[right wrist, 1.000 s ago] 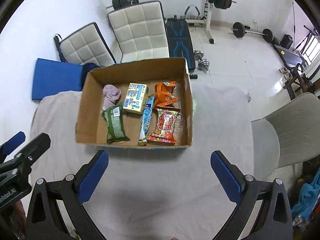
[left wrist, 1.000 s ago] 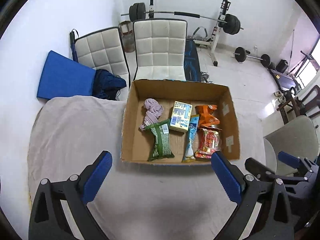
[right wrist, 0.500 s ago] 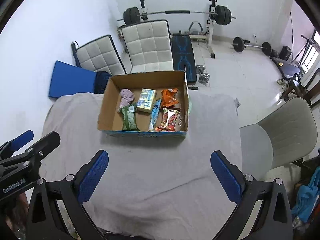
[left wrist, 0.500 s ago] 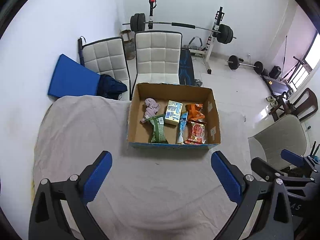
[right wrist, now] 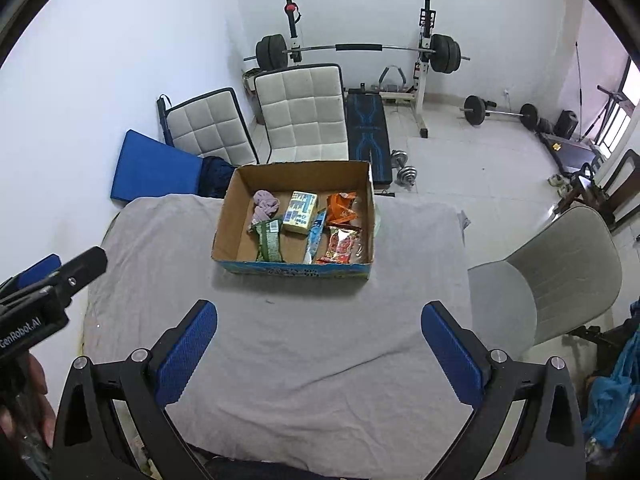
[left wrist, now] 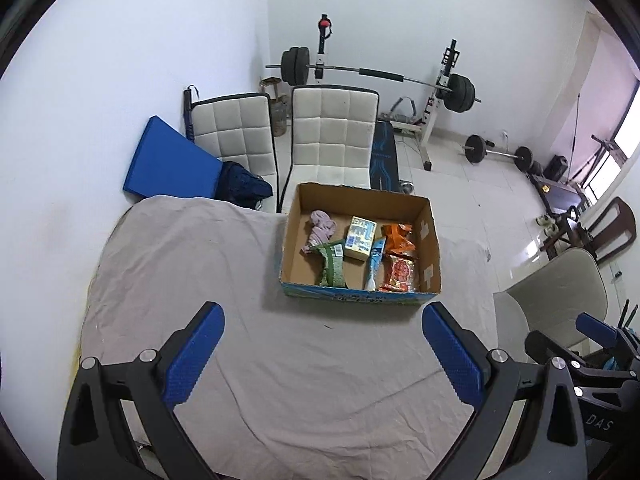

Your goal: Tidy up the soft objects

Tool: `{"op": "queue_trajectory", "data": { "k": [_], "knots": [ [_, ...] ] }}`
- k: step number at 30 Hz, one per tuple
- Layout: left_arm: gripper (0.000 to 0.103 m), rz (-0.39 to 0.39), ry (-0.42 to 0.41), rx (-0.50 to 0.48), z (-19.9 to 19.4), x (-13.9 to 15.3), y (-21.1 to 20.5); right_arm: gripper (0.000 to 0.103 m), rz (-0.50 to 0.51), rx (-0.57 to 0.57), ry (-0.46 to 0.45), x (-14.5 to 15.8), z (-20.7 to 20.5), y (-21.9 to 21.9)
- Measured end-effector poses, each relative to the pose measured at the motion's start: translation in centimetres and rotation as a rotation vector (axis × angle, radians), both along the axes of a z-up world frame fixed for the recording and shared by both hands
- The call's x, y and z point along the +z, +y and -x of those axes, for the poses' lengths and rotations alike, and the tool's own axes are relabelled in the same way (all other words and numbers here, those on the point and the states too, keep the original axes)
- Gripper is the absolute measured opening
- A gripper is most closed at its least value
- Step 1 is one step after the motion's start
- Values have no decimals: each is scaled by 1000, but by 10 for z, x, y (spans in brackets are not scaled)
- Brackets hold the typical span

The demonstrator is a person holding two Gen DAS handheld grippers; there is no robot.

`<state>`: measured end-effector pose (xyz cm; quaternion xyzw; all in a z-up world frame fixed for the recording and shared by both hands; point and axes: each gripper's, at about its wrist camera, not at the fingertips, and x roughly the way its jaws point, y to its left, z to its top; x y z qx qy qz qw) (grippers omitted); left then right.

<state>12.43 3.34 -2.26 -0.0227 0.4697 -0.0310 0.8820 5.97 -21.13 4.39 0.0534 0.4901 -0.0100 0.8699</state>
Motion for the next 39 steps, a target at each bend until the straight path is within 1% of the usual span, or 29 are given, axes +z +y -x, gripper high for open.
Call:
{"op": "queue_trajectory", "data": {
  "k": [6, 16, 28, 39],
  "knots": [
    [102, -22, -23, 11, -2, -1, 0, 103, 18, -27, -19, 4, -13, -3],
    [102, -69, -42, -8, -17, -8, -10, 103, 29, -47, -35, 5, -41, -4],
    [102, -68, -45, -9, -22, -8, -12, 103, 42, -42, -39, 4, -55, -5],
    [102, -73, -51, -2, -27, -9, -15, 103, 56, -50, -46, 2, -55, -9]
  ]
}}
